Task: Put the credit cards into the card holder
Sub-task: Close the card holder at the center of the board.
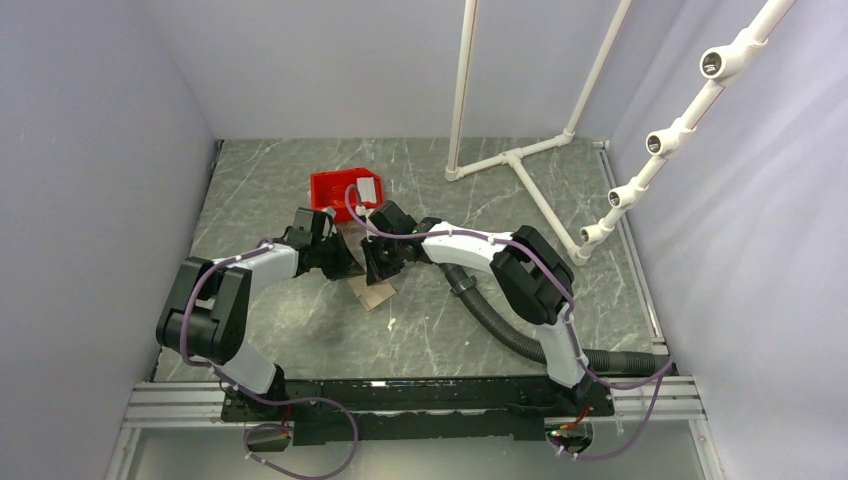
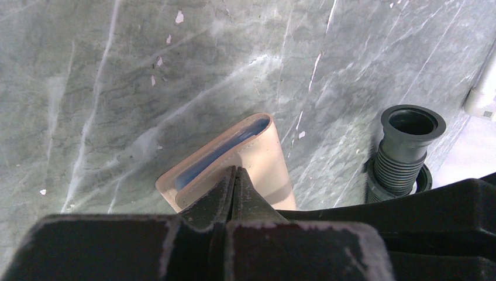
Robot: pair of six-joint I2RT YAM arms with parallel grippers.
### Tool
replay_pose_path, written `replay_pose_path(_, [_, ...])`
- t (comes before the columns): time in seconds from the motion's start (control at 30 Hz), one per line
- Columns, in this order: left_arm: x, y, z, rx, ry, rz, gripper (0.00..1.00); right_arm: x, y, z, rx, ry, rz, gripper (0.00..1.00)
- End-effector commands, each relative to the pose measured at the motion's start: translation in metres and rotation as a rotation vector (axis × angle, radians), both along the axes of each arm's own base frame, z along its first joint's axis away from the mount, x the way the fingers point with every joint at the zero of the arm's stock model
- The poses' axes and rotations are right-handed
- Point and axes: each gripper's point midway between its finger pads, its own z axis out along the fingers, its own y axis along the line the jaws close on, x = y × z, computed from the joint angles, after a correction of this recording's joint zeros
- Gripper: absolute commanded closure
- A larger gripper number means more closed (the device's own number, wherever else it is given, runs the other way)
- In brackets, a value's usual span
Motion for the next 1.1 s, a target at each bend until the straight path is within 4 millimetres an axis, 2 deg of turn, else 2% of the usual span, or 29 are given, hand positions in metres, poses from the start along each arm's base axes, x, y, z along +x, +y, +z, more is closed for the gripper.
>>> replay_pose_path(0.0, [-0.016,0.011,-0.025,0.078,0.075,-0.017,1.0,0.014,0.005,0.01,0.022,-0.06,-0.002,1.0])
replay_pose_path(0.2, [-0.015,0.011,-0.024,0.078,0.071,-0.019,1.0,0.018,0.0,-0.003,-0.014,-0.063,-0.013,1.0])
replay_pose_path(0.5, [-0.015,0.009,-0.021,0.069,0.066,-0.023,1.0,0.018,-0.014,-0.036,-0.09,-0.059,-0.025,1.0])
replay_pose_path(0.7, [-0.016,0.01,-0.019,0.068,0.063,-0.023,1.0,0.006,-0.032,-0.062,-0.137,-0.041,-0.025,1.0])
replay_pose_path(0.9, [-0.017,0.01,-0.018,0.068,0.058,-0.026,1.0,-0.017,-0.064,-0.099,-0.179,-0.045,-0.026,1.0])
replay_pose_path(1.07, [-0.018,0.01,-0.018,0.065,0.055,-0.023,1.0,-0.032,-0.075,-0.114,-0.196,-0.12,-0.016,1.0])
